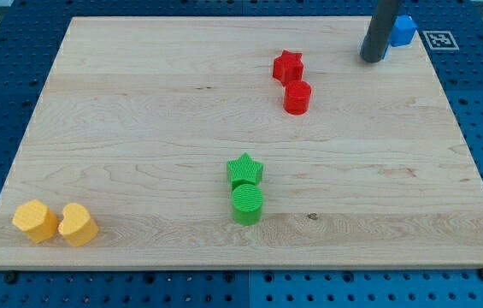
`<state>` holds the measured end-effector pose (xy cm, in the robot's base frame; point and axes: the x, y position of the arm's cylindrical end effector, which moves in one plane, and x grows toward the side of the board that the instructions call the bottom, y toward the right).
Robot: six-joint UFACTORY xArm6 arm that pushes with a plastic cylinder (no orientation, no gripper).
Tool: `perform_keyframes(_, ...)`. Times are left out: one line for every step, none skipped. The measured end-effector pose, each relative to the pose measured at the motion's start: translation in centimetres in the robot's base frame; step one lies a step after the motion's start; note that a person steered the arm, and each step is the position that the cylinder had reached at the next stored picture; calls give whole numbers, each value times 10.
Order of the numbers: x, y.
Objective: Push the red star left a bit
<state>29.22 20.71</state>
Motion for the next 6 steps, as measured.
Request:
perform_keyframes(-4,6)
perform_keyframes(14,-3)
perform_keyframes(33,-33)
perform_keyframes(33,-72)
perform_keyframes(33,-106)
perform_keyframes(33,-131)
